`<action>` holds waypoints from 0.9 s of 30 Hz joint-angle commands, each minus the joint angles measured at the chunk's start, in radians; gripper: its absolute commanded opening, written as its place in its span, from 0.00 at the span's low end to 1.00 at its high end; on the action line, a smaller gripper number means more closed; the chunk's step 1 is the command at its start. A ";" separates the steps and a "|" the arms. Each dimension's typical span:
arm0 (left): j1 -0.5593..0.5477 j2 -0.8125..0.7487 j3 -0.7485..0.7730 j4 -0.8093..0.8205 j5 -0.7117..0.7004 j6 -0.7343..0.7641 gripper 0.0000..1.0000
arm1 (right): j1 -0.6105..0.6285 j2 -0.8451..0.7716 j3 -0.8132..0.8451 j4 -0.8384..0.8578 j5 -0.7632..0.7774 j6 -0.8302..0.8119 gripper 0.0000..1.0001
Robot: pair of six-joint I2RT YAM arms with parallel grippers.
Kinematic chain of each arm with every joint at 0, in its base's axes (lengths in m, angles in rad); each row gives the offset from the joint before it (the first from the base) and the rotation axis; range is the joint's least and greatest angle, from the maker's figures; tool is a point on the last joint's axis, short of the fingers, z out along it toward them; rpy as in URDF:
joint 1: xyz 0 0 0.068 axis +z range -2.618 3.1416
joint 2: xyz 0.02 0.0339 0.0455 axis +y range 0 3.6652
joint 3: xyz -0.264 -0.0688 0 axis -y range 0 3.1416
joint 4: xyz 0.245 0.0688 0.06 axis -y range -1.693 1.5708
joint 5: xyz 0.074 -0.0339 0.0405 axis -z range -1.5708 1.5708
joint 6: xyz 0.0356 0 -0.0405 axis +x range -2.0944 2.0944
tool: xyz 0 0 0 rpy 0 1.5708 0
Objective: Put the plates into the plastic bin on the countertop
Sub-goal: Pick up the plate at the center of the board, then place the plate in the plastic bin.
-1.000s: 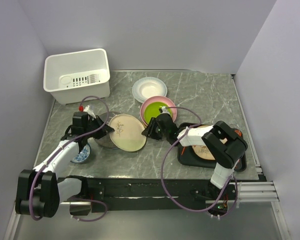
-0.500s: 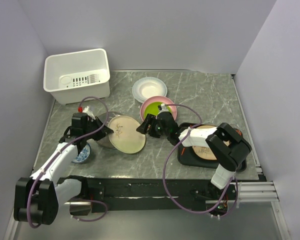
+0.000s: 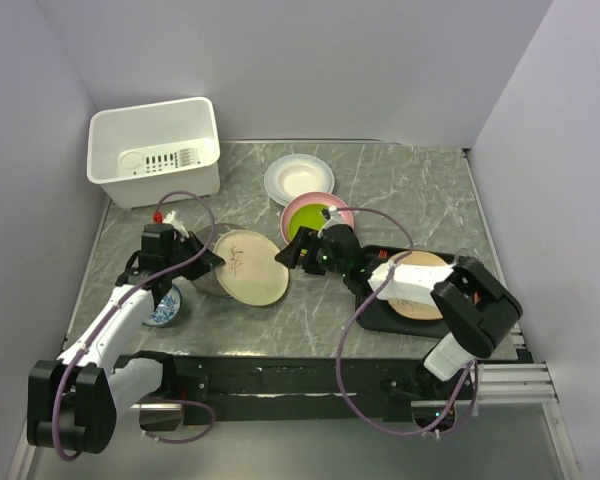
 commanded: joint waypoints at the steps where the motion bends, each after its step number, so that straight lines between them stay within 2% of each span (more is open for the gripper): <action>1: 0.000 -0.047 0.104 0.070 0.023 -0.024 0.01 | 0.009 -0.090 -0.030 0.038 0.019 -0.030 0.82; 8: 0.001 -0.050 0.177 0.054 0.009 -0.030 0.01 | 0.009 -0.206 -0.091 0.045 0.026 -0.059 0.84; 20: 0.044 0.005 0.481 -0.065 -0.060 0.015 0.01 | 0.019 -0.321 -0.086 -0.007 0.048 -0.153 0.86; 27: 0.077 0.080 0.602 -0.084 -0.017 0.027 0.01 | 0.039 -0.401 -0.149 0.002 0.088 -0.146 0.88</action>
